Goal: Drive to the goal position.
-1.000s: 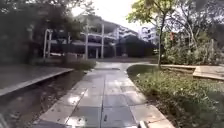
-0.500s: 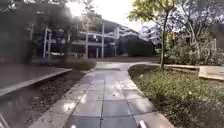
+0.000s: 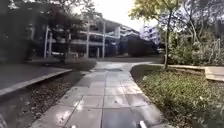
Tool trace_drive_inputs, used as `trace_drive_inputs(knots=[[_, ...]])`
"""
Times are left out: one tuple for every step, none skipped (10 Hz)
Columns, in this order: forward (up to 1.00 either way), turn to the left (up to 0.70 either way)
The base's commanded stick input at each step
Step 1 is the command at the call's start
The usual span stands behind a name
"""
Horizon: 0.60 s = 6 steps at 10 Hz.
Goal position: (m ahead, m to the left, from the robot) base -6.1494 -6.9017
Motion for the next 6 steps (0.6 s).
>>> trace_drive_inputs(knots=[[0.0,0.0],[0.0,0.0],[0.0,0.0],[0.0,0.0],[0.0,0.0],[0.07,0.0]])
